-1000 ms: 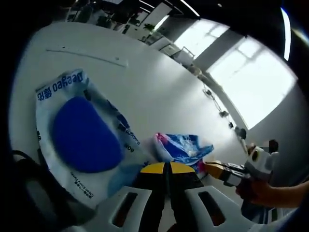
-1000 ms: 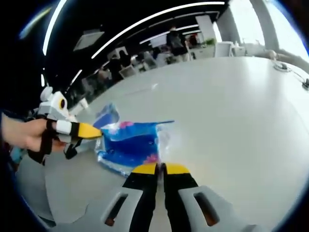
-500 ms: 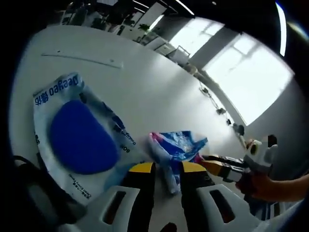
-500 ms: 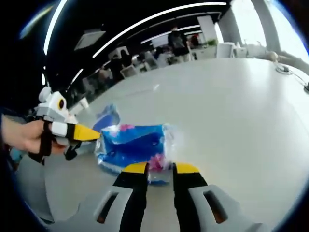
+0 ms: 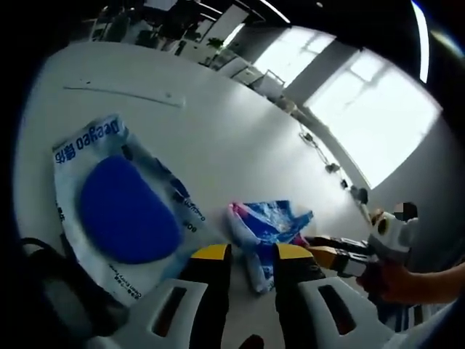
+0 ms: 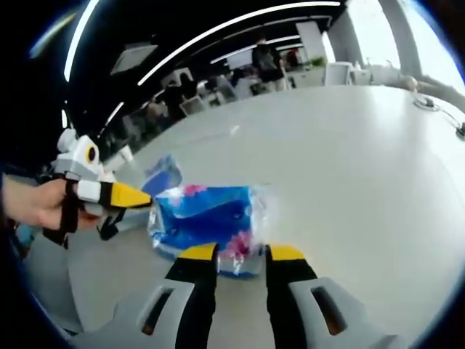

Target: Arrange the tabletop items into an orderly group along one side of the table until the central work area is clear of visible clutter.

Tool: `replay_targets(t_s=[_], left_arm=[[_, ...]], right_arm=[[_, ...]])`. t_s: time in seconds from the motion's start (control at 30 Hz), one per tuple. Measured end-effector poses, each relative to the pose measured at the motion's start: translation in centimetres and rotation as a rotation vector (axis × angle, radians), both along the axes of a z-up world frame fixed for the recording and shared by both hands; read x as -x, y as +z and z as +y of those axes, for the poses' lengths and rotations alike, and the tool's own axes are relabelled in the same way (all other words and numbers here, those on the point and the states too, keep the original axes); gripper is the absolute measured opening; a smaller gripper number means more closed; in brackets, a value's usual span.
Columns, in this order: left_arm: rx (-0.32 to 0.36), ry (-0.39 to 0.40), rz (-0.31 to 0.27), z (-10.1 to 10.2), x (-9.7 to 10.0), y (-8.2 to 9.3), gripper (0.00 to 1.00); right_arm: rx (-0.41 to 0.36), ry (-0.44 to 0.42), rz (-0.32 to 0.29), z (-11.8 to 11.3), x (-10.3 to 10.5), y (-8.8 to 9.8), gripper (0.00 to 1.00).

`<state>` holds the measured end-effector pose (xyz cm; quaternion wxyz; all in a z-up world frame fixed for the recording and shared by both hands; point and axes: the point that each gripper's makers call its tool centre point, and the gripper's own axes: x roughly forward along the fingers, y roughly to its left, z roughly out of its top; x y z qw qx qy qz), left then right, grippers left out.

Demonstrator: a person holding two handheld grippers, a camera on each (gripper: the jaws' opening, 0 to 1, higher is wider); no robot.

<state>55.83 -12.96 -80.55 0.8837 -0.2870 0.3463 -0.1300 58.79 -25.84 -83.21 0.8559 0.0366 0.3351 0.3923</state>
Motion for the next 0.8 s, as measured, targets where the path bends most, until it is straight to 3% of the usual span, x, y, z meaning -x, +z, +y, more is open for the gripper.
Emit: replay_targets(t_s=[0.17,0.47,0.8], left_arm=[[0.003,0.001,-0.005,0.1,0.0,0.2,0.19],[0.005,0.007,-0.018,0.4,0.0,0.6,0.19],[0.009,0.004,-0.032,0.6,0.3,1.2,0.21]], right_arm=[[-0.003,-0.002,-0.002,0.2,0.1,0.1,0.26],[0.009,-0.003,-0.038,0.7,0.2,0.4,0.42],[0.021,-0.007,-0.053,0.5,0.3,0.8,0.44]])
